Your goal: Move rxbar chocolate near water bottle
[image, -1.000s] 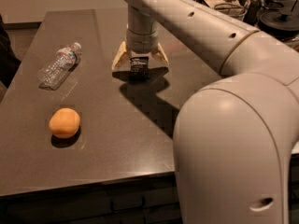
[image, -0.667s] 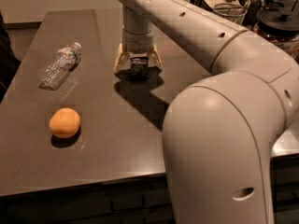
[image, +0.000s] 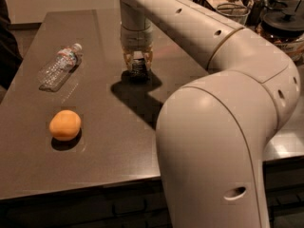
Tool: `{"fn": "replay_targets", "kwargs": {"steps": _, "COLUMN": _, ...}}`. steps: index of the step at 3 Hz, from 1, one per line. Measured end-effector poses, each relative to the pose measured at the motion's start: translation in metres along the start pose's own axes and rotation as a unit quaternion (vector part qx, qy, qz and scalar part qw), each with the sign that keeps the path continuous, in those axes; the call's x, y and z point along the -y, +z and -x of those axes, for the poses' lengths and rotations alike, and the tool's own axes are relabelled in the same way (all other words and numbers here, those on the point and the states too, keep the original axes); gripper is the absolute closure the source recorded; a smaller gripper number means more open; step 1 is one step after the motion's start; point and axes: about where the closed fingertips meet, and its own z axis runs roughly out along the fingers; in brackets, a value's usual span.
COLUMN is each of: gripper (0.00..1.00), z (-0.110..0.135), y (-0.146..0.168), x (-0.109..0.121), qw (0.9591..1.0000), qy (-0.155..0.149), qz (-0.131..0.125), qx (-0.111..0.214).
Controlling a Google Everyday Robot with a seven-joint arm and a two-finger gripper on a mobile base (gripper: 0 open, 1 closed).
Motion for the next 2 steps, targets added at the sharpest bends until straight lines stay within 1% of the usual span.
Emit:
{"fn": "replay_targets", "kwargs": {"steps": 1, "gripper": 0.94, "z": 0.0004, "y": -0.0025, "x": -0.0001, "qw": 1.0000, "qy": 0.000, "qz": 0.000, "qx": 0.000}}
{"fn": "replay_targets", "kwargs": {"steps": 2, "gripper": 1.00, "z": 0.0004, "y": -0.0025, "x": -0.0002, "qw": 1.0000, "qy": 0.000, "qz": 0.000, "qx": 0.000}}
